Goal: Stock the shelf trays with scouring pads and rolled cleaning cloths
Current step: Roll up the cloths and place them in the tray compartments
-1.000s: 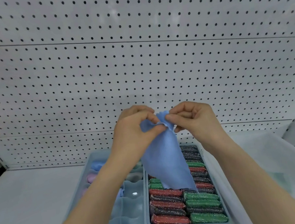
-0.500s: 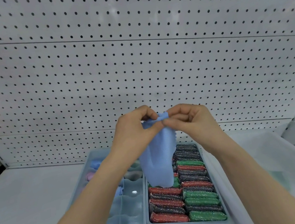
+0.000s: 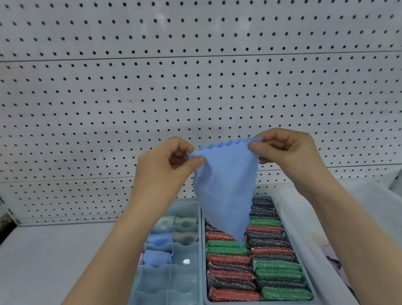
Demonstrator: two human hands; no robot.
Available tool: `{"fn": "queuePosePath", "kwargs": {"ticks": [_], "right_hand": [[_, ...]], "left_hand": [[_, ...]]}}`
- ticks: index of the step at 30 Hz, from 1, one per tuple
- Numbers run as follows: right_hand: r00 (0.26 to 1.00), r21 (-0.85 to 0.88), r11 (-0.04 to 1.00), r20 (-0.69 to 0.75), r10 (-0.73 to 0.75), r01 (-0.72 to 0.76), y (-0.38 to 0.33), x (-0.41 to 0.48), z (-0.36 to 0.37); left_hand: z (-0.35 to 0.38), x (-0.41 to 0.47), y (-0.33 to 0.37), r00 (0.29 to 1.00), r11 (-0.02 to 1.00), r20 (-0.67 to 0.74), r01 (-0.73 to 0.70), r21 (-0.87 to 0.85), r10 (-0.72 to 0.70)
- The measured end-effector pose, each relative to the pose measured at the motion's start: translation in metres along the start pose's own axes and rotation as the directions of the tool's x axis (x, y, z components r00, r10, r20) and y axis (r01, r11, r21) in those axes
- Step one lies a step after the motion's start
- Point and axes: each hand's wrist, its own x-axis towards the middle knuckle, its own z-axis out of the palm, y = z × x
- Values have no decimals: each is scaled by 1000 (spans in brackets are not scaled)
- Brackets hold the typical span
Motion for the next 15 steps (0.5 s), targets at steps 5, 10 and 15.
{"fn": "queuePosePath", "kwargs": {"ticks": [5,10,15], "right_hand": [[998,23,1000,56,-14,13,0,-3,2],[995,-126,990,87,-50,61,6,-7,7],[985,-162,984,166,-46,73,5,-10,8]], "left_hand": [[0,-4,5,1000,1000,-9,-16,8,16],[0,-7,6,1000,1000,-9,0,4,0],[-3,-7,5,1000,1000,-16,-7,-4,7]]}}
